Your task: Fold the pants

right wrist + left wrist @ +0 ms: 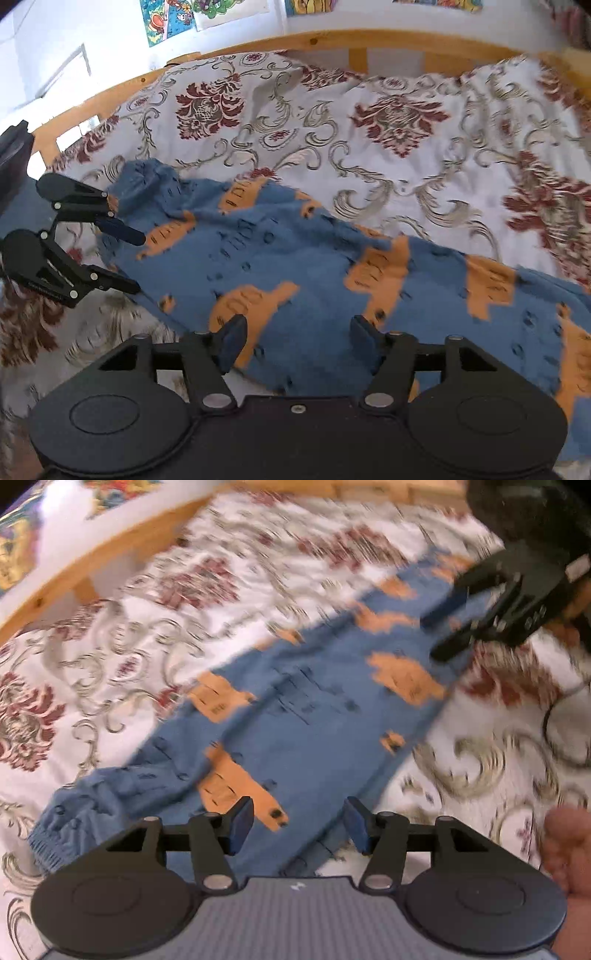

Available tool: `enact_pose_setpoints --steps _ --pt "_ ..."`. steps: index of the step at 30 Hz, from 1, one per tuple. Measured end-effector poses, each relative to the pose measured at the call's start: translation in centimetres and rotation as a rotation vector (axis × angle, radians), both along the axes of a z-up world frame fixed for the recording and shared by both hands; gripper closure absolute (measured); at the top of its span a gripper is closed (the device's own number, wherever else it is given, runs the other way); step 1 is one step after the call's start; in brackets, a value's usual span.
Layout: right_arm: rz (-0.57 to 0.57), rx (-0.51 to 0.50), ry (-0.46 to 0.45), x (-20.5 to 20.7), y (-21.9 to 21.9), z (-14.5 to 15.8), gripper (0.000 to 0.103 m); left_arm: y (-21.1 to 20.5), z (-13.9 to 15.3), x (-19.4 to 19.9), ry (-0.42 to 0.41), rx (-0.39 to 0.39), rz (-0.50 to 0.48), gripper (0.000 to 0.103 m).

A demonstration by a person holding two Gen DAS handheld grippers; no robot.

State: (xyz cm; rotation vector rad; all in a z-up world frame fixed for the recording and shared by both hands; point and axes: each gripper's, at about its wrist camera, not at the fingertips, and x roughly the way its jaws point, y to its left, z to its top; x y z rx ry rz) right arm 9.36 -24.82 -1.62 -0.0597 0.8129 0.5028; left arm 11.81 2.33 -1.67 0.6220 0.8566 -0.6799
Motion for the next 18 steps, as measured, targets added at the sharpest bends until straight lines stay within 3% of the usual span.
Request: enact_pose_setpoints --steps 3,8,11,13,15,18 --pt "-0.010 -0.029 -0.027 -1.7 -0.2 -0.4 0.037 -0.6 -0.9 -0.3 -0.010 0.070 0.003 0.052" --pt "-0.022 -0.096 -0.043 -2.9 -0.1 -1.9 0.039 -1.6 -0.8 -1.2 -0.050 0.124 -0.033 0.088" --pt "-0.021 -0.152 -0.072 -3.2 0.3 -2.6 0.057 -1.7 -0.8 -1.4 -0.058 0.146 -0.050 0.099" --pt "-0.018 -0.155 -0.073 -3.1 0.2 -2.5 0.081 -1.7 -0.6 -1.3 -0.058 0.147 -0.052 0.100" --pt "-0.013 -0.146 -0.062 -3.1 0.0 -2.2 0.094 -1.7 -0.2 -1.3 -0.046 0.142 -0.061 0.101" --pt "0.013 -0.149 -0.033 -3.2 -0.3 -2.0 0.095 -1.5 -0.1 -1.7 -0.024 0.146 -0.083 0.101"
